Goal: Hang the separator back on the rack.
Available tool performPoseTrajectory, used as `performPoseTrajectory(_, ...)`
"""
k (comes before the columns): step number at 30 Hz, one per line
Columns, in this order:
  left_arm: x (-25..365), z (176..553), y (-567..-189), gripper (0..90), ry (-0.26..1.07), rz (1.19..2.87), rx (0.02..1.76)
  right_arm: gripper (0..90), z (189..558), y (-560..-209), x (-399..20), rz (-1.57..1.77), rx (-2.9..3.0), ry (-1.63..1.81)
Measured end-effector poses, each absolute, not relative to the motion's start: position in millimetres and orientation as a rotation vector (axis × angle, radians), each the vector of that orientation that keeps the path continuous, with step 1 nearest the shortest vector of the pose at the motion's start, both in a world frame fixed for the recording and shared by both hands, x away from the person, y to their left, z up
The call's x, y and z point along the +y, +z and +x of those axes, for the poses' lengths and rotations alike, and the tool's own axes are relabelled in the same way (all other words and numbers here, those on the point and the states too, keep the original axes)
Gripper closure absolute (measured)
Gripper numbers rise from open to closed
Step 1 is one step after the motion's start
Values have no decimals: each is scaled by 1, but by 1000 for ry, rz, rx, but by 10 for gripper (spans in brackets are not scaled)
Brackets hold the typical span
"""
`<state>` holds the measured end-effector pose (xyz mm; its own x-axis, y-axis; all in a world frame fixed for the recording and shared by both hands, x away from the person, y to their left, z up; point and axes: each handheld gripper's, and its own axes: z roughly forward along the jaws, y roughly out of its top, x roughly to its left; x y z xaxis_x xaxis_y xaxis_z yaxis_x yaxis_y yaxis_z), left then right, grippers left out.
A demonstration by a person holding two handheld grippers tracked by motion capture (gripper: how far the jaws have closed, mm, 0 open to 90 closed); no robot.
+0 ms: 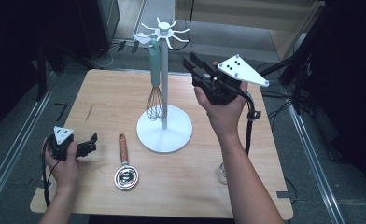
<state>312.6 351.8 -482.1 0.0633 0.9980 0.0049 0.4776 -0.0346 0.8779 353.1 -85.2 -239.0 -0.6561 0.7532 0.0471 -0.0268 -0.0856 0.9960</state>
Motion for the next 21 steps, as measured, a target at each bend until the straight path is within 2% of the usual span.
performPoseTrajectory(12, 352, 313, -482, 0, 901, 1607, 1506, 611, 353, -263, -86, 814, 1683, 1716)
performPoseTrajectory(21, 352, 313, -482, 0, 900, 1608, 1507, 485, 353, -282, -85, 855, 1731, 1685)
